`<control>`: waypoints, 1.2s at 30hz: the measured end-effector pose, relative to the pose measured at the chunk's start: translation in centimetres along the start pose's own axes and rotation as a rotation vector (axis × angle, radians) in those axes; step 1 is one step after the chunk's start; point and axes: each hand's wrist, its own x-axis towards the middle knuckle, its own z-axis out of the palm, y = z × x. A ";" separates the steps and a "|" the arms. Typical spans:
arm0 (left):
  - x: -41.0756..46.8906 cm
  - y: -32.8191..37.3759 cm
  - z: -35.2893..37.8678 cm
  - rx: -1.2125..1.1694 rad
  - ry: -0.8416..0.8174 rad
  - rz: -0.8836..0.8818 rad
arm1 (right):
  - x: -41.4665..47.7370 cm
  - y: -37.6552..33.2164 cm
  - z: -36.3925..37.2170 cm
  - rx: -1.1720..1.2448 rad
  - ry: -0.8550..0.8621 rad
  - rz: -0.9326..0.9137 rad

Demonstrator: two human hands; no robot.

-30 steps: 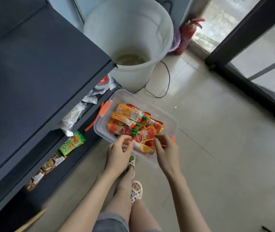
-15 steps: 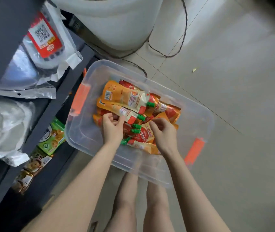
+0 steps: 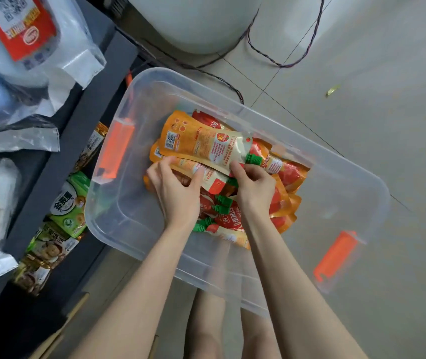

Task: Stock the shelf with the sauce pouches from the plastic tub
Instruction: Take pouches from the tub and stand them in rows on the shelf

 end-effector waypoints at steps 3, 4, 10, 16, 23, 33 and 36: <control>1.1 0.3 -0.5 0.186 -0.137 0.308 | -0.7 -0.4 -0.7 0.055 0.007 -0.009; 1.7 0.3 -0.7 0.262 -0.199 0.399 | -1.0 -0.6 -1.3 0.094 -0.008 0.002; 3.0 1.1 -2.1 0.307 -0.498 0.624 | -2.5 -2.0 -5.0 0.465 -0.098 0.048; 0.1 2.8 -2.6 0.227 -0.468 0.685 | -4.7 -2.0 -6.9 0.522 -0.106 0.026; -3.3 2.9 -2.1 -0.055 -0.503 0.320 | -5.2 -0.2 -6.5 0.541 -0.289 0.101; 3.0 -1.6 -2.3 0.399 -0.555 0.409 | -4.2 2.3 -7.4 0.241 -0.110 -0.041; 4.4 -2.4 -2.3 0.510 -0.602 0.521 | -3.8 3.2 -7.5 0.229 -0.052 -0.003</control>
